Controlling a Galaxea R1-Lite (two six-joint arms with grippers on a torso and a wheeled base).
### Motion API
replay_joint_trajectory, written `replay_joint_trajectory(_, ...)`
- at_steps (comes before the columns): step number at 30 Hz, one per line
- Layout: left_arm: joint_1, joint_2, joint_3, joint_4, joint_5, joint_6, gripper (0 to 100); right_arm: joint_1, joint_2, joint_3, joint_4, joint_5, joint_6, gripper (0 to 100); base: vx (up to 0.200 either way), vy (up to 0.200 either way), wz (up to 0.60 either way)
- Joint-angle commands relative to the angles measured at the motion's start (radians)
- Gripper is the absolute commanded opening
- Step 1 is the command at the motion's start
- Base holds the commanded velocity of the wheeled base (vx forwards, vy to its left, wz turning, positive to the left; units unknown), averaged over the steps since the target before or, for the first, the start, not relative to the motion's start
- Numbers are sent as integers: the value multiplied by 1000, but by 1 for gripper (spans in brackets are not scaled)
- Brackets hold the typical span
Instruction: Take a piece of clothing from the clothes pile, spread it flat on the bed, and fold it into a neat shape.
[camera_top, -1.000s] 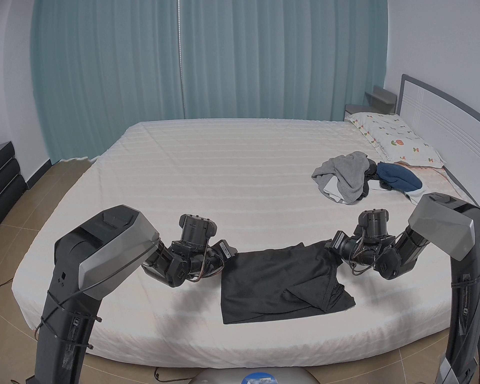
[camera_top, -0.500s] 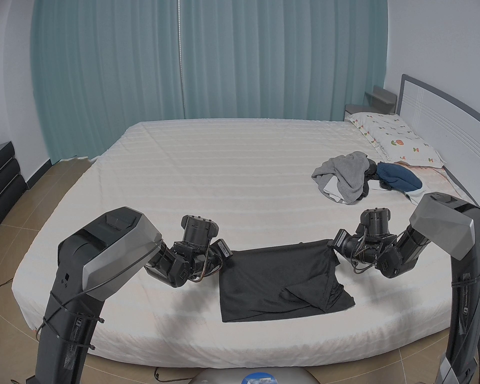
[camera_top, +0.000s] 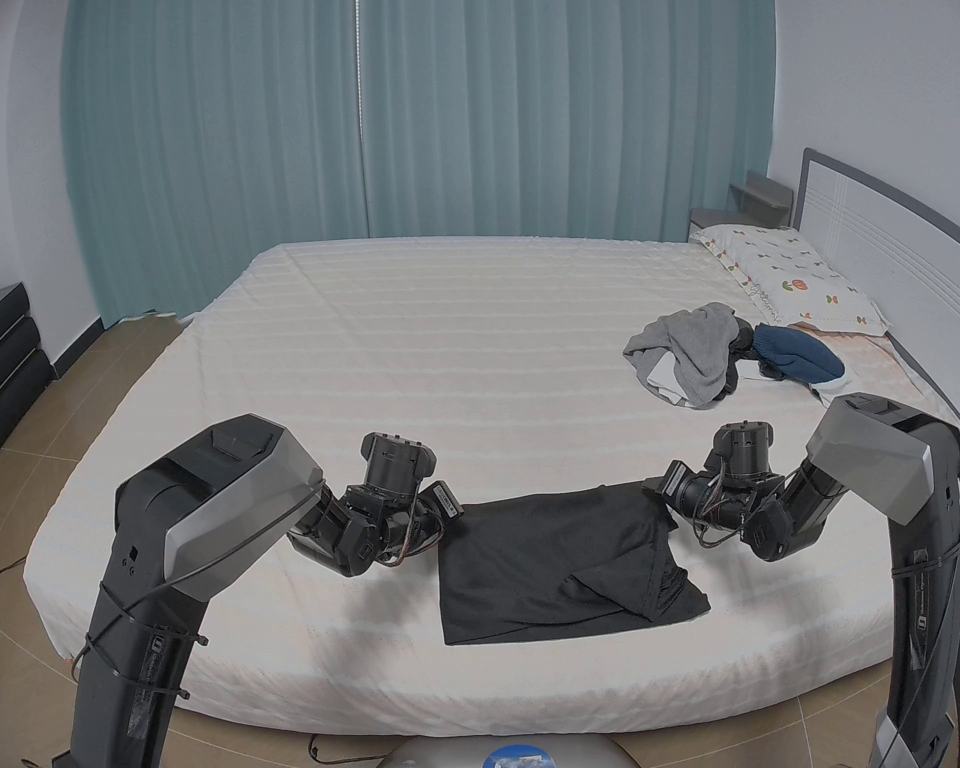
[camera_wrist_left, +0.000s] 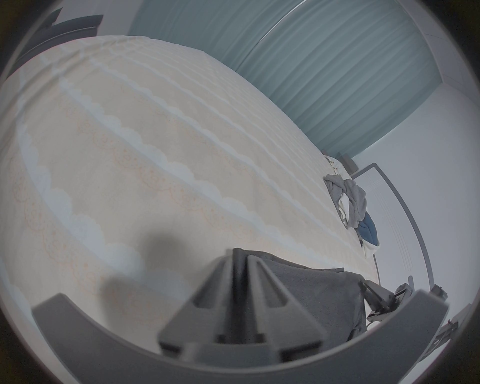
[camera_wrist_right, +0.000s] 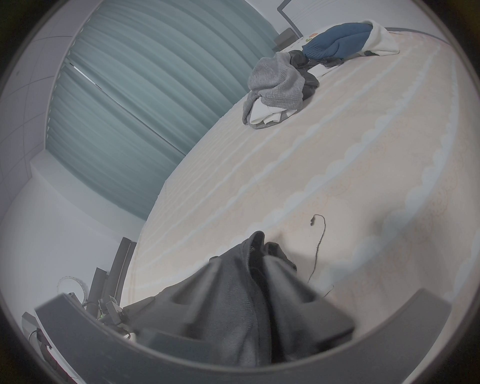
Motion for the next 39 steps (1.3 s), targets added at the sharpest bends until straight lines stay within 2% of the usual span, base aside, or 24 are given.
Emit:
replay_joint_trajectory(1, -1, -5, 8, -2, -1, 0, 100, 1, 3, 4, -9, 1, 1, 100, 0, 0, 0)
replay_joint_trajectory(5, 2, -14, 18, -9, -2, -8, 100, -5, -69, 64, -40, 4, 3, 100, 0, 0, 0)
replay_joint_trajectory(11, 7, -123, 101, -11, -7, -122, 100, 10, -226, 113, -15, 47, 10, 100, 0, 0, 0)
replay_joint_trajectory(17, 44, -165, 150, -12, -15, -137, 100, 41, -261, 141, 51, 46, 7, 100, 0, 0, 0)
replay_joint_trajectory(18, 56, -165, 155, -8, -15, -139, 100, 44, -275, 188, 60, 50, 3, 100, 0, 0, 0)
replay_joint_trajectory(20, 67, -165, 161, -11, -32, -139, 100, 52, -289, 323, 34, 85, -45, 100, 0, 0, 0)
replay_joint_trajectory(21, 67, -165, 161, -11, -32, -139, 100, 52, -289, 323, 34, 85, -45, 100, 0, 0, 0)
replay_joint_trajectory(22, 68, -171, 163, -9, -59, -139, 100, 53, -307, 407, -12, 138, -106, 100, 0, 0, 0)
replay_joint_trajectory(24, 78, -177, 166, -5, -85, -139, 100, 52, -318, 515, -89, 222, -151, 100, 0, 0, 0)
replay_joint_trajectory(26, 87, -179, 166, 0, -96, -139, 100, 55, -313, 581, -146, 251, -164, 100, 0, 0, 0)
replay_joint_trajectory(30, 104, -177, 166, -2, -111, -139, 100, 79, -302, 644, -192, 257, -177, 100, 0, 0, 0)
replay_joint_trajectory(39, 104, -169, 163, -2, -114, -137, 100, 107, -273, 653, -195, 262, -212, 100, 0, 0, 0)
